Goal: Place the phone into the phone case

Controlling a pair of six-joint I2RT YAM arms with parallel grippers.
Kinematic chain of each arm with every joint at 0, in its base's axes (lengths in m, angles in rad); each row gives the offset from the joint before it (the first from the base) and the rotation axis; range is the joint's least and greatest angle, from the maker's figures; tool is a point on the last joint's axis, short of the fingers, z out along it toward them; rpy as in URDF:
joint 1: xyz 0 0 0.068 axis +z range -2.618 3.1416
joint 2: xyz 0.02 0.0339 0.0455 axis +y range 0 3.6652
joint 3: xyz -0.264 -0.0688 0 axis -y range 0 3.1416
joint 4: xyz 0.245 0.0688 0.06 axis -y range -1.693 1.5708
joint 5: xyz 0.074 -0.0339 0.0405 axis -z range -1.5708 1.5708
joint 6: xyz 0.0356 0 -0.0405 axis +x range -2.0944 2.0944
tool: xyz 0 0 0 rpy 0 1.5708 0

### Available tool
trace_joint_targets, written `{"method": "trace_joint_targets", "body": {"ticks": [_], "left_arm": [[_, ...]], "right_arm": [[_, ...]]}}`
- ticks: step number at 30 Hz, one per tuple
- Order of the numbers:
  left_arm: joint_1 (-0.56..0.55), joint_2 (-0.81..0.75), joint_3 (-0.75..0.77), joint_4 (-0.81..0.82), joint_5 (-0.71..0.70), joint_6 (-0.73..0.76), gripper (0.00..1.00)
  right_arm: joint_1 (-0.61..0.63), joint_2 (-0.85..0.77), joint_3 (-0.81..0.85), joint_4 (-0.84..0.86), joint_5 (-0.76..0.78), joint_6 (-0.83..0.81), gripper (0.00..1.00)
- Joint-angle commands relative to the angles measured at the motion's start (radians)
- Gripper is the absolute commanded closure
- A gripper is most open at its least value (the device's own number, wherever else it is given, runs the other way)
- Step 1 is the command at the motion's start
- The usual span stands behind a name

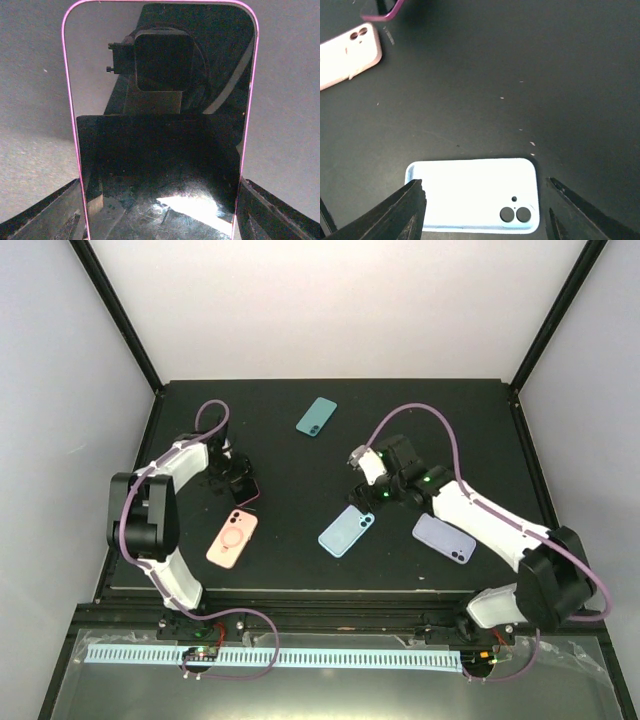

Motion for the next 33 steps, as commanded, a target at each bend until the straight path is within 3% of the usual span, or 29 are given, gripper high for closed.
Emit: {"method": "trace_joint_targets", "body": {"ticks": [1, 10, 19, 33], "left_arm": [[0.001, -0.054, -0.021, 0.053, 0.102, 0.008, 0.38], [0.001, -0.073, -0.073, 0.097, 0.191, -0.01, 0.38], [0.001, -0.104, -0.098, 0.099, 0.211, -0.001, 0.38], [0.001, -0.123, -0.125, 0.112, 0.218, -0.007, 0.38]], "right_arm": [[0.012, 0.067, 0.011, 0.058, -0.134, -0.319, 0.37], [0.042, 0.322, 0.172, -0.095, -0.127, -0.643, 0.39], [0.061, 0.511, 0.272, -0.198, -0.125, -0.804, 0.39], [0.106, 0.609, 0.308, -0.179, -0.015, -0.921, 0.45]]}}
